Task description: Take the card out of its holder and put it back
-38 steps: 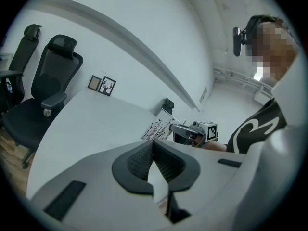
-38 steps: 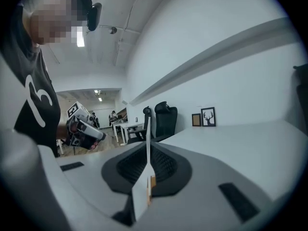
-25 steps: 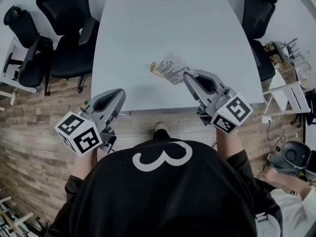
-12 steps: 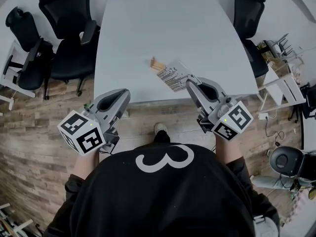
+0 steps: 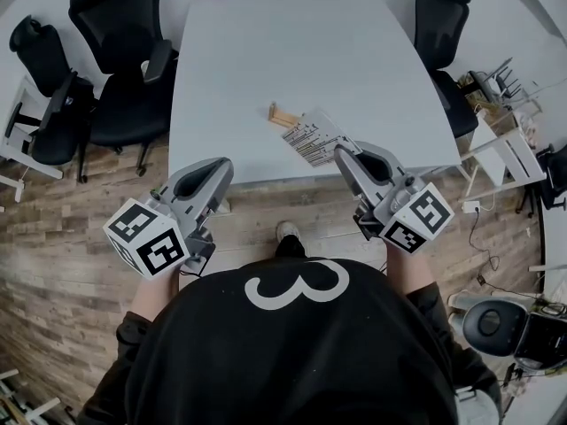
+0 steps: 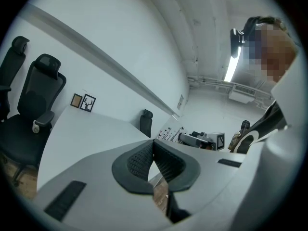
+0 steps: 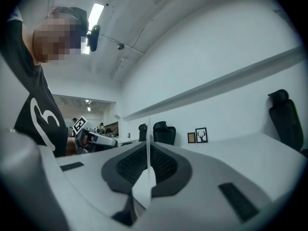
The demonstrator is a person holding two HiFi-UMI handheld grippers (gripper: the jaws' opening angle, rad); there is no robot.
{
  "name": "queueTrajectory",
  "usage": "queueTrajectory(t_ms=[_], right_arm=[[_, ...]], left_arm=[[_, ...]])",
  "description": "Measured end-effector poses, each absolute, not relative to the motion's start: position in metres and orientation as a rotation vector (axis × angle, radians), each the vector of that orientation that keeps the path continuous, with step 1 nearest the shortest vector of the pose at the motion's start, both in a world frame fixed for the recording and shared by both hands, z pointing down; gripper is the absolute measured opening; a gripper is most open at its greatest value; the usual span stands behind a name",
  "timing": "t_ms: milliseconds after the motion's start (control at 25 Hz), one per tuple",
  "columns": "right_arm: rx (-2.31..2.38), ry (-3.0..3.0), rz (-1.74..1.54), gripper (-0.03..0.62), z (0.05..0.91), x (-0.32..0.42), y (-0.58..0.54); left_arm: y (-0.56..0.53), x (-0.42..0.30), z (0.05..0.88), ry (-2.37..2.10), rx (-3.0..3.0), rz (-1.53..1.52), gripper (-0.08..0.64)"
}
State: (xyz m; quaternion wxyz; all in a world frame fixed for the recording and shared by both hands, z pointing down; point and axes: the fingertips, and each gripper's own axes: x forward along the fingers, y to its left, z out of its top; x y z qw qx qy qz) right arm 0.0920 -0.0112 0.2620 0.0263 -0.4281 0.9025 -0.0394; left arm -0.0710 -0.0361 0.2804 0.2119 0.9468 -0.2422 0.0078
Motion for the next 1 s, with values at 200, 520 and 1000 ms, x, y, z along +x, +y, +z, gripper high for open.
queueTrajectory(t_ms=[200, 520, 1000], right_arm=[[-1.326, 2.790, -0.124, 0.021, 0.262, 0.092, -0.011], [-1.319, 2.800, -0.126, 0.021, 0.263, 0.092, -0.018], [-1.288, 2.825, -0.164, 0.021, 0.271, 0.115, -0.061]], left_arm=[[-0.036, -0.069, 0.281, -0.664, 2.620, 0.023, 0.011], [-0.040, -0.068, 0.287, -0.667, 2.602, 0.037, 0.011], [-0.074, -0.044, 0.305, -0.683, 2.550, 0.060, 0.011]])
